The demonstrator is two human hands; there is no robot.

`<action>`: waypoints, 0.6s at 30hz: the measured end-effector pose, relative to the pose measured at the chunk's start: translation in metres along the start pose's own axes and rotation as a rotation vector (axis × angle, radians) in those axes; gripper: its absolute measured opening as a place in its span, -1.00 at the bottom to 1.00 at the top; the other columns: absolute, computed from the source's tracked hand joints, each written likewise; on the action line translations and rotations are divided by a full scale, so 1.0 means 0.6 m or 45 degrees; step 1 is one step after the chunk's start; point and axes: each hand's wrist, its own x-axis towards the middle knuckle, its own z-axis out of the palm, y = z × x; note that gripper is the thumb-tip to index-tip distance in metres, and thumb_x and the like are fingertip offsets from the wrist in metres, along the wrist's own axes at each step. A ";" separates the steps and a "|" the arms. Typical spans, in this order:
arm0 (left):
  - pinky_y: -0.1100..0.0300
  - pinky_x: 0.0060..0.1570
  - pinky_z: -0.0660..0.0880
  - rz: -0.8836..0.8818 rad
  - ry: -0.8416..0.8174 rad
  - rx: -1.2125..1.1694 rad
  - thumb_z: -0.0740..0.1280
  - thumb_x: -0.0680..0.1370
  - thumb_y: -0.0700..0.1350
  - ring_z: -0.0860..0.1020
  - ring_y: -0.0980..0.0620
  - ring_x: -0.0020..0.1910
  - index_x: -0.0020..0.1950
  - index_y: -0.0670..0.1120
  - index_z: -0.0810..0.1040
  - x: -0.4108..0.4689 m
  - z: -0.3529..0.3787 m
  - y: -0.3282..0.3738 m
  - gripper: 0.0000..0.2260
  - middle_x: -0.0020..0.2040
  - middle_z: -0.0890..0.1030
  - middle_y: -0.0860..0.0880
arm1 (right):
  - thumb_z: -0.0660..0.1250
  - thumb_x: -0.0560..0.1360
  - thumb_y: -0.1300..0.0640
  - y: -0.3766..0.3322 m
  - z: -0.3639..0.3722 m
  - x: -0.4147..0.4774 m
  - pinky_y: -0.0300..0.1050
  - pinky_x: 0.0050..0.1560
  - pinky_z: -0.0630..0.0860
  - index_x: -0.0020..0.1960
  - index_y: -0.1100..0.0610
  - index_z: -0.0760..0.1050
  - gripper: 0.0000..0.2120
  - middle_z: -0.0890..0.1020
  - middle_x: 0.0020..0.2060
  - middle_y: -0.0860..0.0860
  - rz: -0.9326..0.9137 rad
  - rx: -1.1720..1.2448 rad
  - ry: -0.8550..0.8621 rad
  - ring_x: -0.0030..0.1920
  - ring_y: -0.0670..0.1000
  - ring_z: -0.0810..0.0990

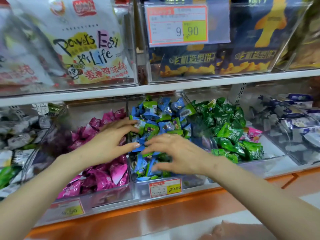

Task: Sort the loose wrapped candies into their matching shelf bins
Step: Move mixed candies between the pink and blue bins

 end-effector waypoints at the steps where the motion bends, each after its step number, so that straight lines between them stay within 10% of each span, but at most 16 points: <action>1: 0.09 0.42 0.16 -0.019 0.012 -0.037 0.00 0.29 0.54 0.24 0.11 0.42 0.28 0.05 0.47 -0.003 0.003 0.000 -0.20 0.41 0.30 0.14 | 0.34 0.45 -0.16 -0.004 0.014 0.009 0.02 0.41 0.18 0.31 -0.05 0.46 -0.54 0.50 0.29 -0.03 -0.012 -0.024 -0.040 0.35 0.01 0.37; 10: 0.31 0.35 0.08 -0.018 0.076 -0.123 -0.01 0.41 0.31 0.11 0.28 0.39 0.30 0.06 0.46 -0.014 0.023 -0.008 -0.40 0.43 0.26 0.15 | 0.36 0.44 -0.13 0.000 0.047 0.039 0.05 0.39 0.00 0.33 -0.10 0.34 -0.50 0.62 -0.12 -0.12 0.063 -0.281 -0.103 0.10 -0.04 0.41; 18: 0.24 0.34 0.16 -0.001 0.096 -0.153 -0.02 0.44 0.29 0.15 0.25 0.40 0.25 0.07 0.48 -0.017 0.029 -0.010 -0.45 0.41 0.30 0.13 | 0.35 0.47 -0.02 0.072 0.004 -0.001 0.03 0.28 0.22 0.08 -0.13 0.58 -0.81 0.56 0.03 -0.14 0.118 -0.222 -0.104 0.13 -0.09 0.40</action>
